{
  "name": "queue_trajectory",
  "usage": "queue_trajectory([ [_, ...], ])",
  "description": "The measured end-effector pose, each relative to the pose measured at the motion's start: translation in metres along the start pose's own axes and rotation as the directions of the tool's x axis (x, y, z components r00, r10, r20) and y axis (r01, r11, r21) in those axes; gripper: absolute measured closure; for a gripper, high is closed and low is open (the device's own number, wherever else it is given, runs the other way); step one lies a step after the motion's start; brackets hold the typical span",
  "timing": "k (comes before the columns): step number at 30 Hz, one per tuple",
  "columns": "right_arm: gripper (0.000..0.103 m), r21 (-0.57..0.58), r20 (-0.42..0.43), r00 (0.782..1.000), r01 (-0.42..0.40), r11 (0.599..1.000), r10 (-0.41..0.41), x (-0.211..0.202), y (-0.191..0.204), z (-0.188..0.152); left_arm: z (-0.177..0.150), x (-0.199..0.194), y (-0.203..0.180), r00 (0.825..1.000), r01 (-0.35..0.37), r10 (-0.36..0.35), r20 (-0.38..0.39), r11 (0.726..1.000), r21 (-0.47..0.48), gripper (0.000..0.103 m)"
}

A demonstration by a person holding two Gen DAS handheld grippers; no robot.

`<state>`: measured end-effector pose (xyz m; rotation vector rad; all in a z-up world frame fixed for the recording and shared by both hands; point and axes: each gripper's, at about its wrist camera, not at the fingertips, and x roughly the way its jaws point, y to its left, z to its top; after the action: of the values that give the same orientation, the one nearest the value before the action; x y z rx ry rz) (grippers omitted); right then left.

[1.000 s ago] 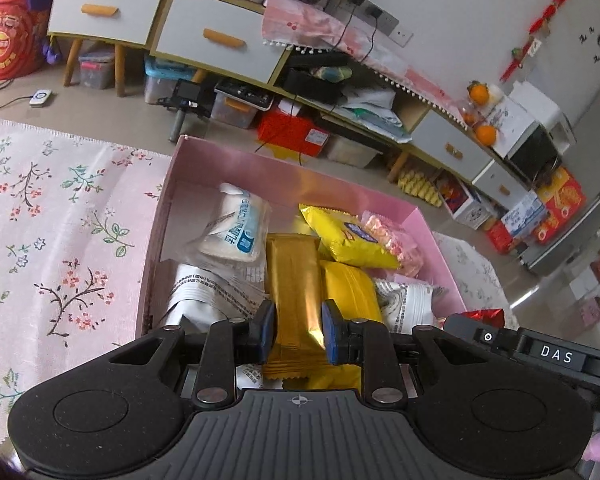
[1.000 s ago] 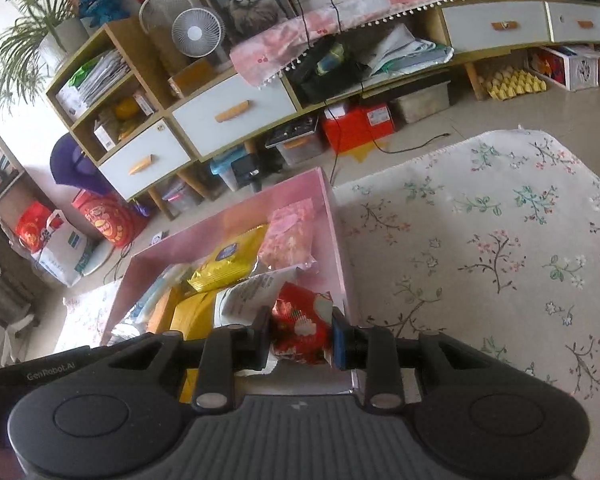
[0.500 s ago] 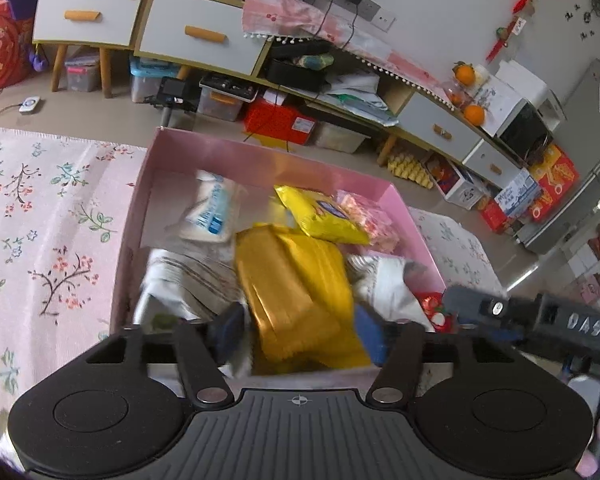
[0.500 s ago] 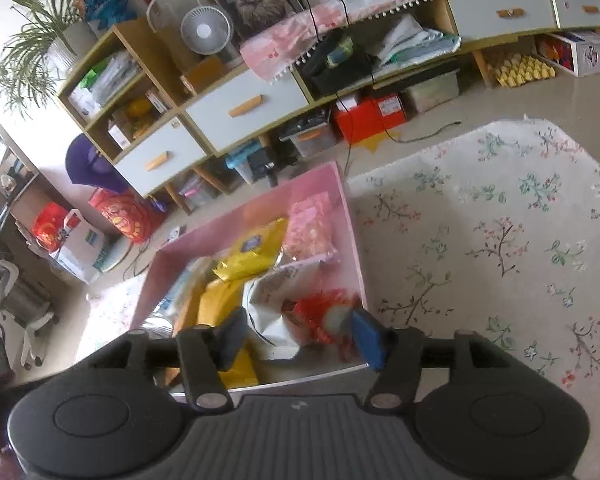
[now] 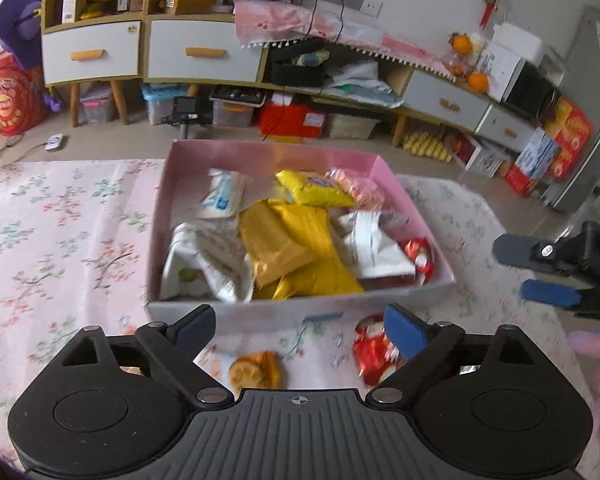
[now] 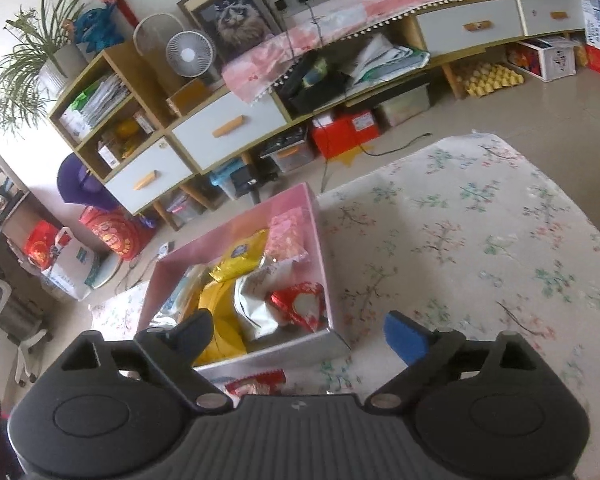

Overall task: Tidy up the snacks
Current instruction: 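Move both open tools back over the remaining snacks on the table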

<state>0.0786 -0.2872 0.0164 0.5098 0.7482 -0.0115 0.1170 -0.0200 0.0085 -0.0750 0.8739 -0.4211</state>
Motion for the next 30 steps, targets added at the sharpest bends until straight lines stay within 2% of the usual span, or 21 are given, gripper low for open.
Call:
queue_trajectory([
  [9,0.014,-0.083,0.018,1.000,0.016,0.996,-0.014,-0.023,0.007,-0.024,-0.028,-0.034,-0.006,0.998,-0.040,0.042,-0.039,0.999,0.036,0.004],
  [15,0.013,-0.145,0.030,0.999,0.021,0.989,-0.017,-0.029,0.006,-0.038,-0.057,-0.038,-0.006,0.998,-0.051,0.053,-0.042,0.998,0.046,0.003],
  [25,0.013,-0.280,0.088,0.996,0.035,0.959,-0.010,-0.041,0.004,-0.059,-0.085,-0.047,0.006,0.990,-0.143,0.142,0.021,0.982,0.124,0.003],
  [30,0.013,-0.376,0.107,0.994,0.070,0.924,-0.032,-0.038,0.006,-0.074,-0.094,-0.050,0.010,0.986,-0.164,0.158,0.048,0.975,0.154,0.003],
])
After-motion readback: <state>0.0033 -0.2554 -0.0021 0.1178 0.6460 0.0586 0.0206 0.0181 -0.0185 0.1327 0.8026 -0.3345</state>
